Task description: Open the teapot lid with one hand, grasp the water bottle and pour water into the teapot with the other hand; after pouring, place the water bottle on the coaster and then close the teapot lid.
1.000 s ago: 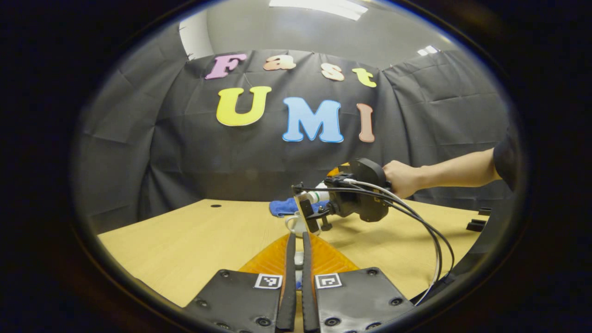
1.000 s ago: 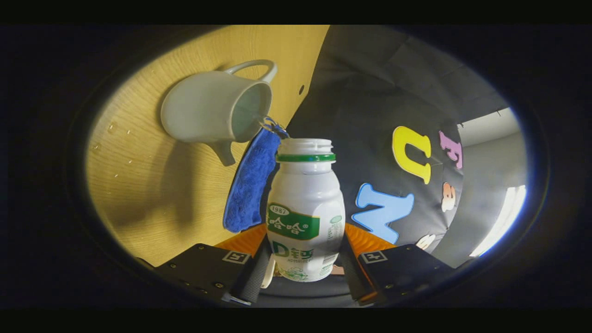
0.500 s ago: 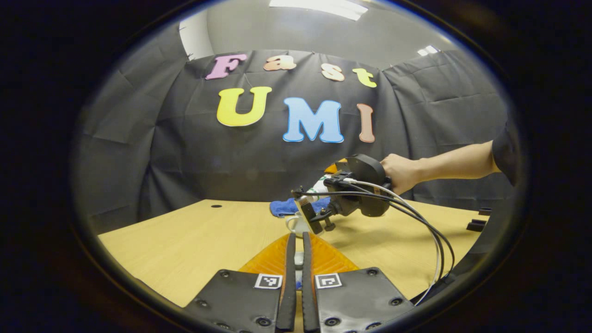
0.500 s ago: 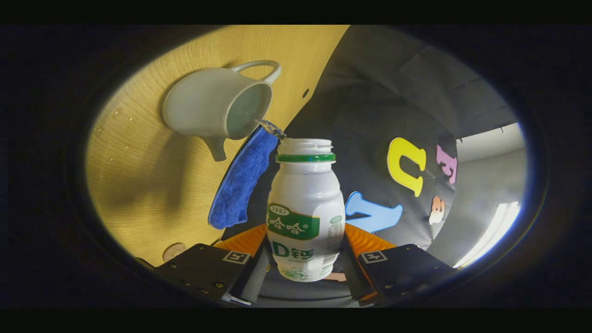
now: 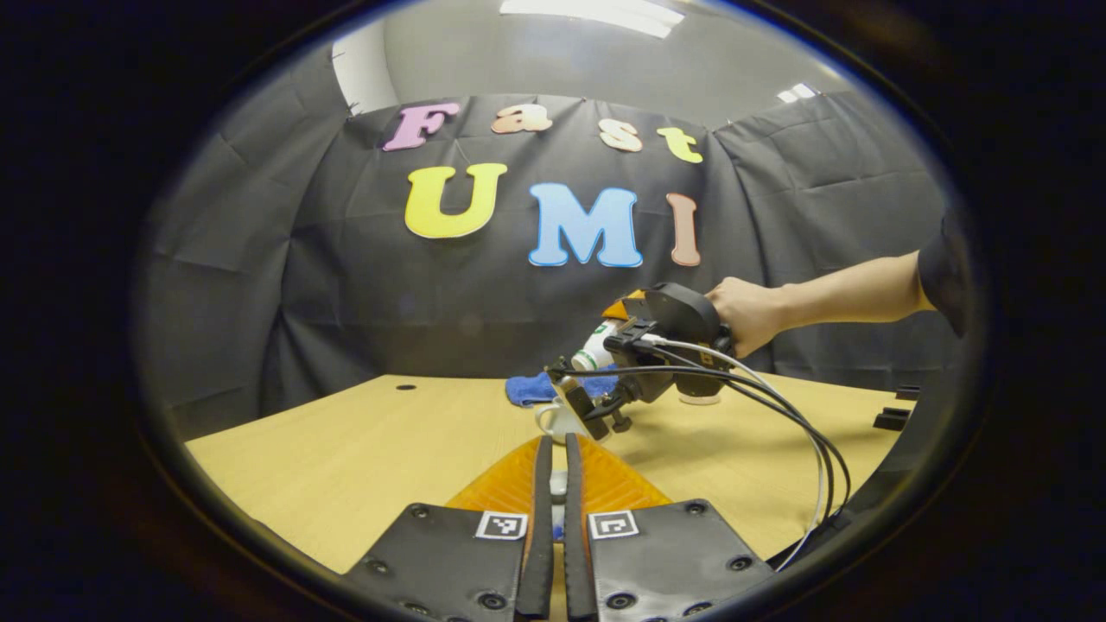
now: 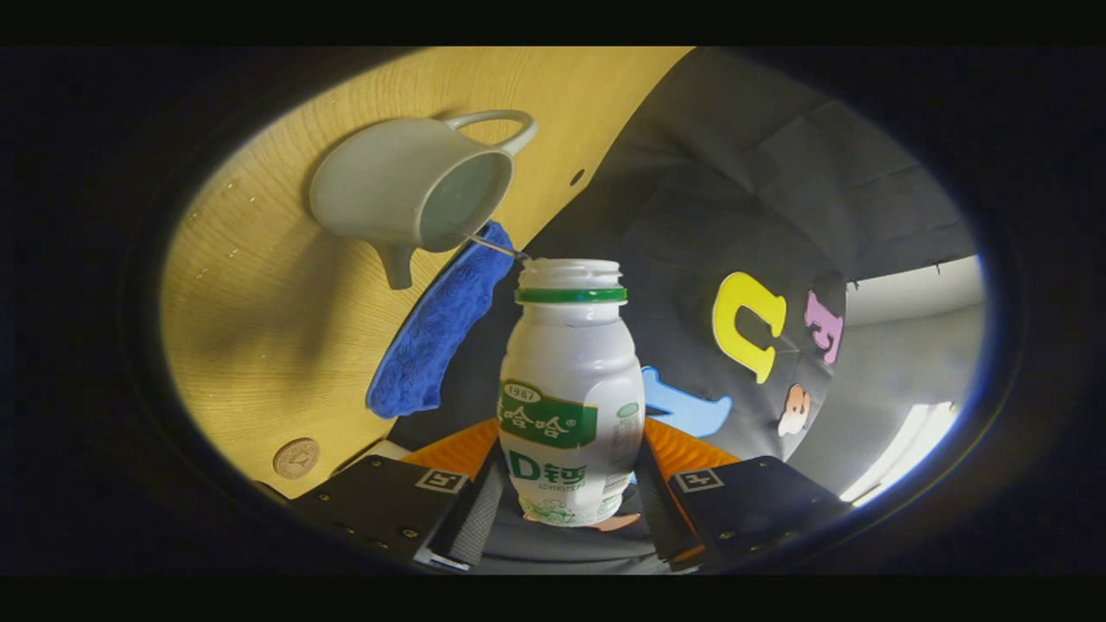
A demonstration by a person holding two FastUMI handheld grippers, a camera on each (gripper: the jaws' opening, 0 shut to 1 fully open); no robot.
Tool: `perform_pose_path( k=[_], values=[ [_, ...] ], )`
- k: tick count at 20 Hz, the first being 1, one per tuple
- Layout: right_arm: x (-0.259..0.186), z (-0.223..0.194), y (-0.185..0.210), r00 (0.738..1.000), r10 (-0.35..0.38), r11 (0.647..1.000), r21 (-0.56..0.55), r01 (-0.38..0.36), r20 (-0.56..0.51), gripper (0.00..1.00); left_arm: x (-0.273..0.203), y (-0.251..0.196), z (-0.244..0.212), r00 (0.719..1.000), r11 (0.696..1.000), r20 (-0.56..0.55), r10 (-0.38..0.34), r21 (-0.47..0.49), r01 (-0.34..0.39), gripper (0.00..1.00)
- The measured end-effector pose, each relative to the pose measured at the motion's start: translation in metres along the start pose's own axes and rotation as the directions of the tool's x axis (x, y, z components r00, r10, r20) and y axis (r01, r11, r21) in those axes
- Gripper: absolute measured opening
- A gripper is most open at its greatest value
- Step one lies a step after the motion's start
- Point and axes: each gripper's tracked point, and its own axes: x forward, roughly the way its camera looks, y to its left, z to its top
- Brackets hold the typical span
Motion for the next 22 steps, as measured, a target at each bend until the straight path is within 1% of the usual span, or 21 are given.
perform_pose_path(
  k=[5, 10, 11, 12, 13, 14, 15, 16, 17, 18, 19, 20, 21, 22],
  values=[
    [0.001, 0.007, -0.005, 1.0, -0.009, 0.999, -0.032, 0.009, 0.013, 0.71, 0.0, 0.0, -0.001, 1.0, 1.0, 0.001, 0.0, 0.002, 0.0, 0.15],
    [0.002, 0.015, -0.004, 1.0, -0.002, 0.998, -0.058, 0.003, 0.028, 0.71, 0.0, 0.002, -0.001, 1.0, 1.0, 0.0, 0.003, -0.001, -0.003, 0.15],
    [0.003, 0.016, -0.004, 1.0, 0.0, 0.998, -0.06, 0.002, 0.03, 0.71, 0.001, 0.003, -0.001, 1.0, 1.0, -0.001, 0.002, -0.001, -0.002, 0.12],
    [0.003, 0.016, -0.004, 1.0, 0.002, 0.998, -0.063, 0.0, 0.03, 0.71, 0.0, 0.002, 0.0, 1.0, 1.0, 0.0, 0.003, -0.001, -0.003, 0.15],
    [0.002, 0.018, -0.002, 1.0, 0.004, 0.998, -0.064, -0.002, 0.031, 0.71, -0.001, 0.002, 0.0, 1.0, 1.0, 0.0, 0.003, -0.001, -0.003, 0.12],
    [0.002, 0.018, -0.001, 0.999, 0.007, 0.998, -0.064, -0.005, 0.031, 0.71, -0.002, 0.004, 0.0, 1.0, 1.0, 0.001, 0.004, -0.002, -0.004, 0.12],
    [0.002, 0.02, 0.001, 0.999, 0.01, 0.998, -0.064, -0.008, 0.032, 0.71, -0.002, 0.002, 0.0, 1.0, 1.0, 0.002, 0.004, -0.002, -0.004, 0.15],
    [0.001, 0.02, 0.002, 0.999, 0.011, 0.998, -0.065, -0.009, 0.034, 0.71, -0.001, 0.002, 0.0, 1.0, 1.0, 0.002, 0.004, -0.002, -0.004, 0.12],
    [0.001, 0.022, 0.004, 0.999, 0.014, 0.997, -0.07, -0.012, 0.036, 0.71, -0.002, 0.003, -0.001, 1.0, 1.0, 0.001, 0.005, -0.001, -0.005, 0.15],
    [0.002, 0.023, 0.005, 0.999, 0.017, 0.997, -0.074, -0.014, 0.035, 0.71, -0.002, 0.004, -0.001, 1.0, 1.0, 0.0, 0.006, -0.001, -0.006, 0.15],
    [0.002, 0.022, 0.006, 0.999, 0.021, 0.997, -0.074, -0.019, 0.035, 0.71, -0.001, 0.003, 0.0, 1.0, 1.0, 0.0, 0.007, 0.0, -0.007, 0.12],
    [0.002, 0.022, 0.008, 0.999, 0.027, 0.997, -0.074, -0.024, 0.034, 0.71, -0.001, 0.002, 0.0, 1.0, 1.0, 0.001, 0.008, 0.001, -0.008, 0.15],
    [0.003, 0.024, 0.01, 0.999, 0.029, 0.997, -0.075, -0.026, 0.033, 0.71, -0.001, 0.005, 0.0, 1.0, 1.0, 0.002, 0.008, 0.001, -0.008, 0.12],
    [0.003, 0.025, 0.011, 0.999, 0.031, 0.997, -0.075, -0.028, 0.032, 0.71, -0.002, 0.004, 0.0, 1.0, 1.0, 0.003, 0.009, 0.002, -0.009, 0.15]
  ],
)
